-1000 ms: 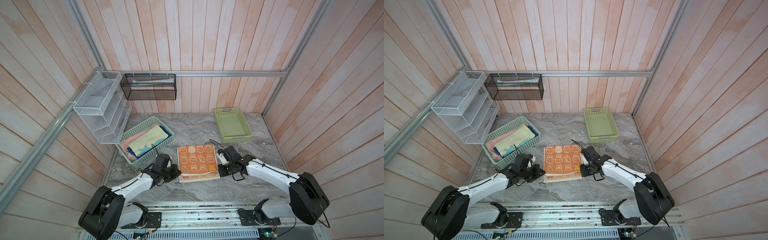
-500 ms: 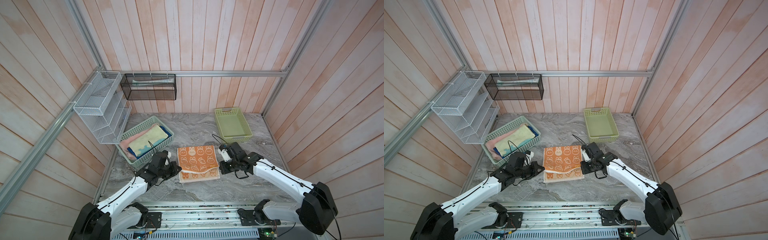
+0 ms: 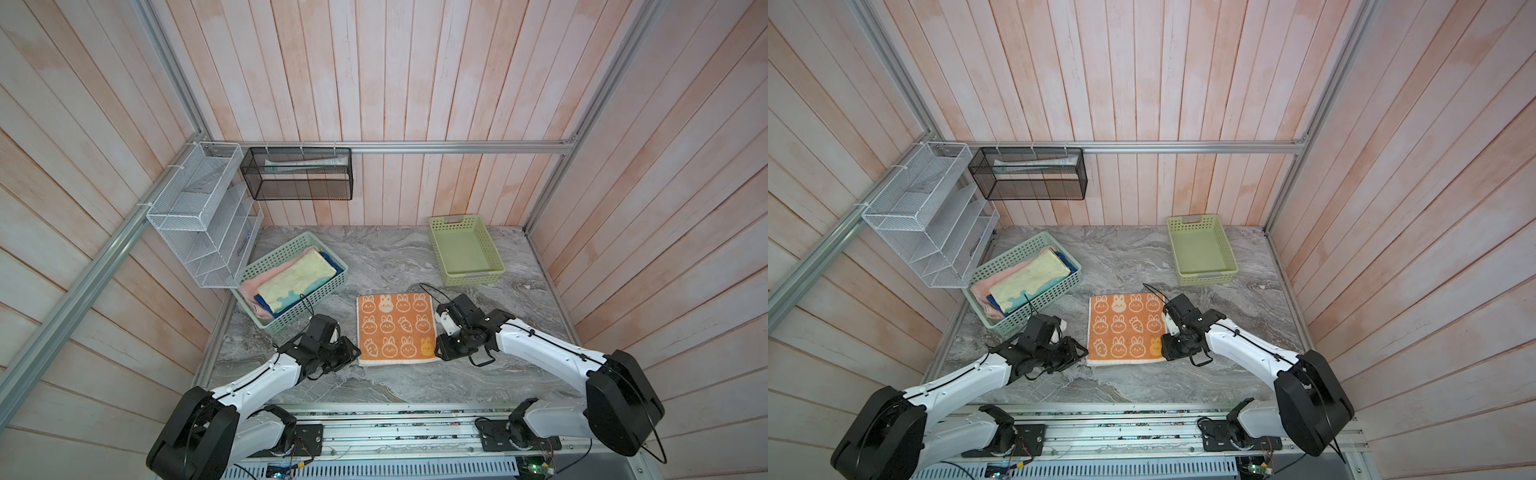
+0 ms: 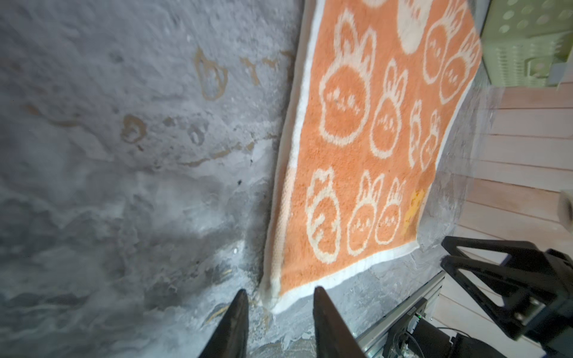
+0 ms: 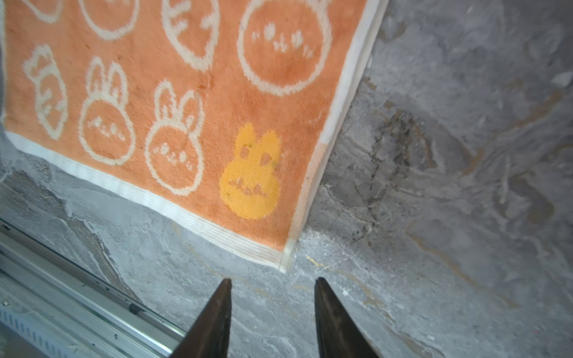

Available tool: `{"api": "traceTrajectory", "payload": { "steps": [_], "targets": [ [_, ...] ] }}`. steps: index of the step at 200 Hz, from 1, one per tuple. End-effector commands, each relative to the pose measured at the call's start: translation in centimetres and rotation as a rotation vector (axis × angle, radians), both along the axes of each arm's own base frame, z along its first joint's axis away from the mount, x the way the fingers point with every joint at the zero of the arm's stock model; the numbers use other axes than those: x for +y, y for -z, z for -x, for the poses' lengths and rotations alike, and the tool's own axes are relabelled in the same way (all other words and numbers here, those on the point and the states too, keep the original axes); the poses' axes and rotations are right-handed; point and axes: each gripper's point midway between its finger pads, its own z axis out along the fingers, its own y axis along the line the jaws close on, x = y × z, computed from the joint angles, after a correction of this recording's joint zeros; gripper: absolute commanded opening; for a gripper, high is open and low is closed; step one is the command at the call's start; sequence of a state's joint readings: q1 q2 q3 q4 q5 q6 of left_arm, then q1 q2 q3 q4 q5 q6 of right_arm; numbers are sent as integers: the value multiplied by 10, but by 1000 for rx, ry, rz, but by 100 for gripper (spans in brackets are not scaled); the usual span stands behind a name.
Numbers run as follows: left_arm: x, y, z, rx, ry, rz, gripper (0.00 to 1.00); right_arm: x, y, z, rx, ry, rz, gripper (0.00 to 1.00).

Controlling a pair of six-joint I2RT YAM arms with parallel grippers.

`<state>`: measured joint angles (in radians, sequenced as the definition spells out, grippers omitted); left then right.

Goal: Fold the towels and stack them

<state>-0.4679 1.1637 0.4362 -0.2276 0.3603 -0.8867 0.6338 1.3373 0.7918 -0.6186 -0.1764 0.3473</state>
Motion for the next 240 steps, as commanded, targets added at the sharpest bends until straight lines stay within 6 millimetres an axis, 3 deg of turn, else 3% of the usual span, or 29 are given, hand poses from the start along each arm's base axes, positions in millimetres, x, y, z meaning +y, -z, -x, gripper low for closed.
{"api": "traceTrajectory", "payload": {
  "steps": [1,23,51,78,106,159,202,240],
  "targets": [
    [2,-17,-22,-85,10,-37,37,-2,-13,-25,-79,29,16,46],
    [-5,-22,-40,-109,47,-67,37,1,-15,-61,-150,39,23,45],
    [-13,-28,-81,-163,64,-143,37,3,-10,-111,-219,82,17,40],
    [-14,-21,-125,-165,34,-223,46,8,-5,-154,-254,98,18,42],
    [-19,-9,-162,-165,30,-241,47,14,11,-183,-238,67,86,43],
    [-10,11,-198,-138,21,-231,47,12,33,-202,-224,47,173,43],
    [-15,18,-203,-127,64,-214,46,8,45,-204,-208,27,217,43],
    [-21,16,-203,-132,85,-177,41,17,54,-200,-162,-7,181,42]
  ]
}}
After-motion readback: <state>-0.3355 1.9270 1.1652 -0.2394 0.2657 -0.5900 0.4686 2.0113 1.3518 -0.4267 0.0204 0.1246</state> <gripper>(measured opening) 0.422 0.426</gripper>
